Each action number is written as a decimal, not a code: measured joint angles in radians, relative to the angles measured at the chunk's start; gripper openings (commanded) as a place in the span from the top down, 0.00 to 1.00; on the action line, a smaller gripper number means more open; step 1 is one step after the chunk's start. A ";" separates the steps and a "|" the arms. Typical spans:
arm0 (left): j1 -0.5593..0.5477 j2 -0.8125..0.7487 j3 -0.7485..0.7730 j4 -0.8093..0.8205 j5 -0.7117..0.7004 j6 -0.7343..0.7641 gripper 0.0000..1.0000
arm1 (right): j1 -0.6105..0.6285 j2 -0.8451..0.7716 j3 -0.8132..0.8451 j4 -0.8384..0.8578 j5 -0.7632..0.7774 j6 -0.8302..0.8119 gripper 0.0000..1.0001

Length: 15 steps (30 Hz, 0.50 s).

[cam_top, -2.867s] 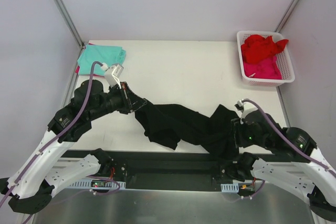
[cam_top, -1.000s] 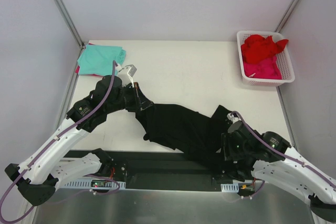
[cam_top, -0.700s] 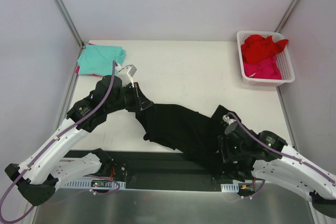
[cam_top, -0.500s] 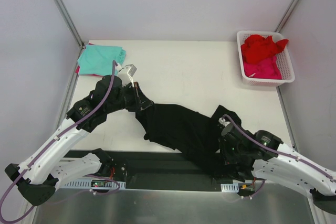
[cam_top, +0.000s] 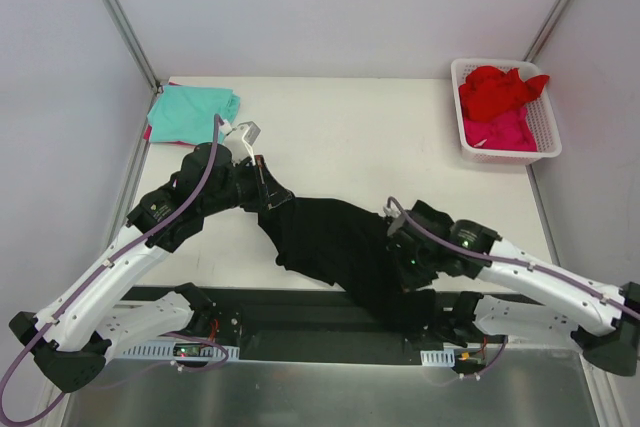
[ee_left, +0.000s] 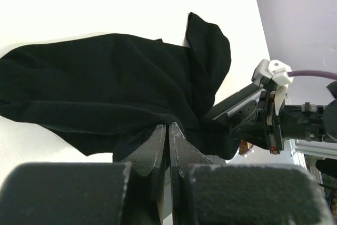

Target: Fold and stack the t-shirts

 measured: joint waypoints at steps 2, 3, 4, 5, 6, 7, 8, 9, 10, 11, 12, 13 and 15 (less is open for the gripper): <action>0.000 0.000 0.000 0.000 0.000 0.000 1.00 | 0.000 0.105 0.106 0.014 0.032 -0.035 0.99; 0.000 0.000 0.000 0.001 0.000 0.000 1.00 | 0.000 0.187 0.190 0.037 0.051 -0.060 0.99; 0.000 0.000 0.000 0.001 0.000 0.000 1.00 | 0.000 0.207 0.209 0.047 0.055 -0.066 0.99; 0.000 0.000 0.000 0.001 0.000 -0.001 1.00 | 0.000 0.279 0.265 0.062 0.061 -0.088 0.99; 0.000 0.000 0.000 0.001 0.000 -0.001 1.00 | 0.000 0.348 0.323 0.073 0.068 -0.108 0.99; 0.000 0.000 -0.001 0.002 0.000 -0.001 1.00 | 0.000 0.407 0.367 0.094 0.071 -0.125 0.99; 0.000 -0.002 -0.003 0.003 0.000 -0.001 1.00 | 0.000 0.480 0.425 0.108 0.072 -0.149 0.99; 0.000 -0.006 -0.006 0.003 0.000 -0.001 1.00 | 0.000 0.546 0.475 0.122 0.074 -0.169 0.99; 0.000 -0.011 -0.008 0.003 0.000 -0.001 1.00 | 0.000 0.607 0.521 0.135 0.075 -0.187 0.99; 0.000 -0.015 -0.008 0.003 0.000 -0.001 1.00 | 0.000 0.647 0.553 0.141 0.076 -0.201 0.99; 0.000 -0.022 -0.008 0.003 0.000 -0.001 1.00 | 0.000 0.692 0.587 0.148 0.076 -0.216 0.99; 0.000 -0.029 -0.008 0.003 0.000 -0.001 1.00 | -0.002 0.726 0.611 0.155 0.074 -0.229 0.99; 0.000 -0.042 -0.008 0.003 0.000 -0.001 1.00 | -0.006 0.778 0.648 0.161 0.071 -0.249 0.99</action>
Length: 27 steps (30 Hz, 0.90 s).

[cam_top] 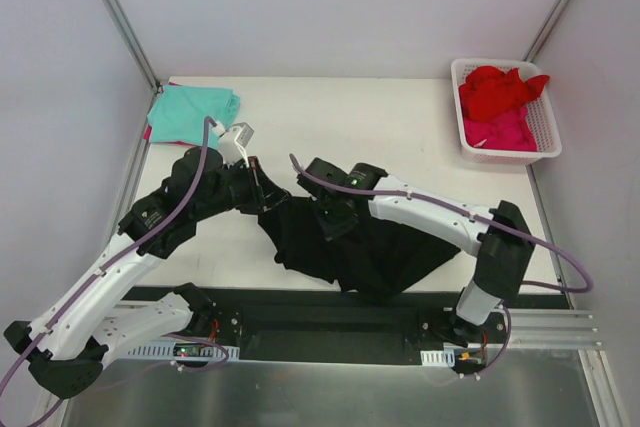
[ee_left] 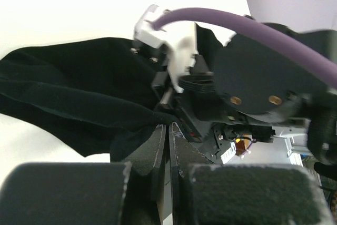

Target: Fold and stack the t-shirts

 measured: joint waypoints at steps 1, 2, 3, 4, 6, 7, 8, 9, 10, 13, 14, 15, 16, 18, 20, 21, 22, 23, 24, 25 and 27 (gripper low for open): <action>0.000 -0.004 0.000 0.000 0.000 0.000 1.00 | -0.005 0.025 0.016 0.001 -0.003 -0.009 0.99; 0.000 -0.008 0.000 0.000 0.000 0.000 1.00 | -0.008 0.042 0.025 0.003 -0.004 -0.014 0.99; 0.000 -0.009 0.000 0.000 0.000 0.000 1.00 | -0.013 0.061 0.034 0.005 -0.004 -0.021 0.98; 0.000 -0.009 0.000 -0.001 0.000 0.000 1.00 | -0.016 0.078 0.040 0.006 -0.007 -0.025 0.94; 0.000 -0.008 0.000 -0.002 0.000 0.000 1.00 | -0.023 0.112 0.044 0.014 -0.017 -0.031 0.76; 0.000 -0.008 0.000 -0.003 0.000 0.000 1.00 | -0.024 0.124 0.044 0.016 -0.028 -0.031 0.75; 0.000 -0.008 0.000 -0.003 0.000 0.000 1.00 | -0.024 0.136 0.042 0.022 -0.037 -0.031 0.74; 0.000 -0.008 0.000 -0.003 0.000 0.000 1.00 | -0.023 0.142 0.038 0.030 -0.046 -0.032 0.66; 0.000 -0.006 0.000 -0.003 0.000 0.000 1.00 | -0.023 0.142 0.031 0.039 -0.049 -0.030 0.63; 0.000 0.003 0.000 -0.003 0.000 0.000 1.00 | -0.022 0.130 0.013 0.047 -0.043 -0.025 0.58; 0.000 0.009 0.001 -0.003 0.000 0.000 1.00 | -0.023 0.122 0.011 0.044 -0.037 -0.025 0.57; 0.000 0.017 0.001 -0.003 0.000 0.000 1.00 | -0.025 0.108 0.008 0.043 -0.029 -0.024 0.56; 0.000 0.026 0.002 -0.003 0.000 0.000 1.00 | -0.028 0.092 0.008 0.039 -0.021 -0.023 0.56; 0.003 0.048 0.005 -0.002 0.002 0.000 1.00 | -0.039 0.045 0.008 0.020 0.003 -0.024 0.56; 0.006 0.074 0.009 -0.002 0.007 0.000 1.00 | -0.055 0.000 0.009 -0.002 0.026 -0.025 0.56; 0.006 0.084 0.010 -0.002 0.008 0.000 1.00 | -0.068 -0.030 0.008 -0.016 0.036 -0.026 0.57; 0.006 0.092 0.011 -0.002 0.009 0.000 1.00 | -0.077 -0.052 0.008 -0.024 0.045 -0.026 0.57; 0.006 0.101 0.012 -0.002 0.009 0.000 1.00 | -0.088 -0.080 0.002 -0.027 0.054 -0.027 0.57; 0.006 0.105 0.013 -0.001 0.010 0.000 1.00 | -0.100 -0.109 -0.012 -0.027 0.061 -0.027 0.59; 0.006 0.109 0.014 -0.001 0.010 0.000 1.00 | -0.109 -0.139 -0.031 -0.029 0.068 -0.027 0.59; 0.006 0.116 0.020 0.000 0.010 0.000 1.00 | -0.119 -0.186 -0.076 -0.032 0.077 -0.027 0.60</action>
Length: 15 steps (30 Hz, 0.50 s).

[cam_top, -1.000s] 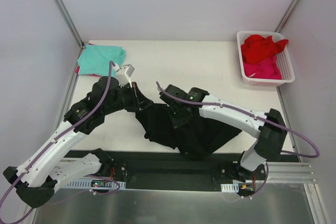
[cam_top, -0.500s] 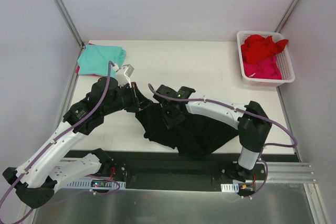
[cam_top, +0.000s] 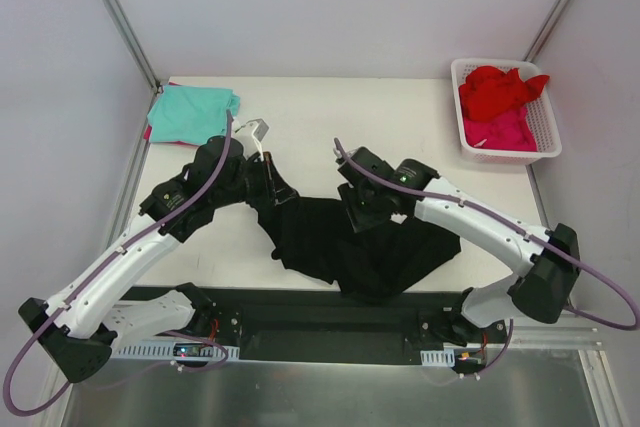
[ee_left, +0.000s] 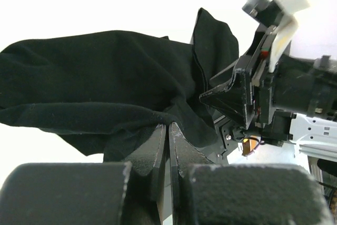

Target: Fold and stack the t-shirts

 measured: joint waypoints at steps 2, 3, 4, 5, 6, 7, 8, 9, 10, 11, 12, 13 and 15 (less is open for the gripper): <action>0.000 0.003 0.005 0.003 0.000 0.000 1.00 | -0.005 -0.034 -0.055 -0.004 0.003 0.000 0.61; 0.000 0.003 0.008 0.005 0.000 0.000 1.00 | -0.008 -0.043 -0.082 -0.005 0.003 0.000 0.62; 0.000 0.005 0.010 0.005 0.000 0.000 1.00 | -0.011 -0.046 -0.101 -0.005 0.003 0.000 0.62; 0.000 0.005 0.011 0.006 0.001 0.000 1.00 | -0.016 -0.047 -0.125 -0.003 0.001 0.000 0.63; 0.000 0.007 0.011 0.008 0.002 0.000 1.00 | -0.023 -0.047 -0.147 -0.002 0.000 0.000 0.64; 0.000 0.008 0.011 0.008 0.002 0.000 1.00 | -0.027 -0.047 -0.167 0.002 -0.001 0.000 0.66; 0.000 0.011 0.011 0.010 0.004 0.000 1.00 | -0.031 -0.047 -0.181 0.005 -0.002 0.000 0.66; 0.000 0.012 0.011 0.013 0.006 0.000 1.00 | -0.035 -0.047 -0.195 0.008 -0.004 0.000 0.66; 0.000 0.013 0.011 0.014 0.008 0.000 1.00 | -0.037 -0.047 -0.206 0.014 -0.006 0.000 0.67; 0.000 0.014 0.011 0.014 0.010 0.000 1.00 | -0.038 -0.047 -0.216 0.022 -0.011 0.000 0.67; 0.000 0.013 0.011 0.014 0.012 0.000 1.00 | -0.038 -0.047 -0.225 0.031 -0.018 0.001 0.67; 0.000 0.012 0.011 0.016 0.014 0.000 1.00 | -0.038 -0.046 -0.235 0.046 -0.025 0.001 0.67; 0.000 0.009 0.010 0.017 0.016 -0.001 1.00 | -0.038 -0.043 -0.251 0.068 -0.032 0.003 0.67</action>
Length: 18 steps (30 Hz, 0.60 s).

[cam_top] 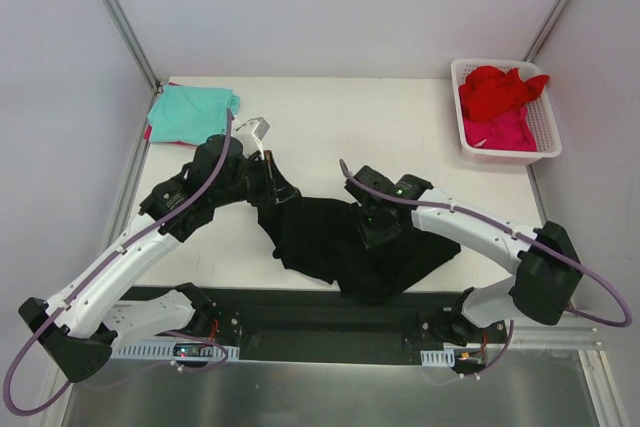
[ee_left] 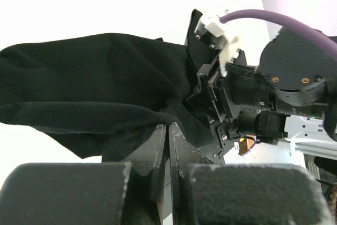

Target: Fold and stack the t-shirts

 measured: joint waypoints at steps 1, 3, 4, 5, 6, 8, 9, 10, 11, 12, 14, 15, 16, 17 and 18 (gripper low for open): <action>0.000 -0.004 0.000 0.000 0.000 0.000 1.00 | 0.000 0.005 -0.006 0.008 -0.006 0.001 0.67; 0.000 -0.014 -0.002 0.002 0.000 0.000 1.00 | 0.000 0.018 -0.012 0.026 -0.020 0.002 0.67; 0.000 -0.020 -0.003 0.002 0.000 0.000 1.00 | 0.000 0.027 -0.014 0.036 -0.026 0.003 0.67; 0.000 -0.027 -0.004 0.003 0.000 0.000 1.00 | 0.000 0.037 -0.015 0.047 -0.032 0.005 0.67; 0.000 -0.032 -0.006 0.003 0.000 0.000 1.00 | 0.000 0.044 -0.015 0.053 -0.038 0.005 0.67; 0.000 -0.040 -0.006 0.003 0.000 0.000 1.00 | 0.000 0.063 -0.015 0.069 -0.048 0.006 0.67; 0.000 -0.042 -0.006 0.003 0.000 0.000 1.00 | 0.000 0.071 -0.015 0.076 -0.050 0.006 0.67; 0.000 -0.044 -0.006 0.002 0.000 0.000 1.00 | 0.000 0.078 -0.015 0.081 -0.053 0.006 0.67; 0.000 -0.045 -0.006 0.002 0.000 0.000 1.00 | 0.000 0.084 -0.015 0.085 -0.056 0.006 0.67; 0.000 -0.045 -0.006 0.002 0.000 0.000 1.00 | 0.000 0.087 -0.015 0.089 -0.059 0.006 0.67; 0.000 -0.045 -0.006 0.002 0.000 0.000 1.00 | 0.001 0.091 -0.015 0.092 -0.064 0.006 0.67; 0.000 -0.045 -0.006 0.002 0.000 0.000 1.00 | 0.001 0.091 -0.015 0.093 -0.065 0.006 0.67; 0.000 -0.045 -0.006 0.002 0.000 0.000 1.00 | 0.002 0.091 -0.015 0.095 -0.066 0.005 0.67; 0.000 -0.045 -0.006 0.002 0.000 0.000 1.00 | 0.002 0.092 -0.015 0.098 -0.067 0.005 0.67; 0.000 -0.045 -0.006 0.002 0.000 0.000 1.00 | 0.002 0.092 -0.015 0.099 -0.067 0.005 0.67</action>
